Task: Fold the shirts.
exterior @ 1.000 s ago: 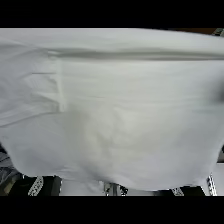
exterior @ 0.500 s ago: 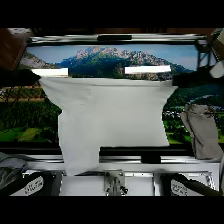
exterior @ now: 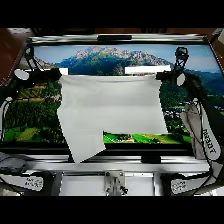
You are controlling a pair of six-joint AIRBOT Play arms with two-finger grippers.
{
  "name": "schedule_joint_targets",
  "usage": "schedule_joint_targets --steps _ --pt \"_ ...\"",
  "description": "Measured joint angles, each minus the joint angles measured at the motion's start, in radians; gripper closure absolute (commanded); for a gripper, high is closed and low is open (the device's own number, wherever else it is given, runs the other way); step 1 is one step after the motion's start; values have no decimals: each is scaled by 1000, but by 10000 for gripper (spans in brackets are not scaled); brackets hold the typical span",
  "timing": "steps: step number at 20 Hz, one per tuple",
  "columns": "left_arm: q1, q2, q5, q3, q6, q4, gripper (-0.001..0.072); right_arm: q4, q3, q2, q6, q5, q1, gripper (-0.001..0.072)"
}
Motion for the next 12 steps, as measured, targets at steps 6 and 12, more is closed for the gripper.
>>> schedule_joint_targets --steps 6,12 --pt "-19 -51 -80 5 2 -8 676 29 -1 -42 43 54 0 641" --pt "9 -40 -368 4 0 58 675 3 0 -11 51 303 -26 641"
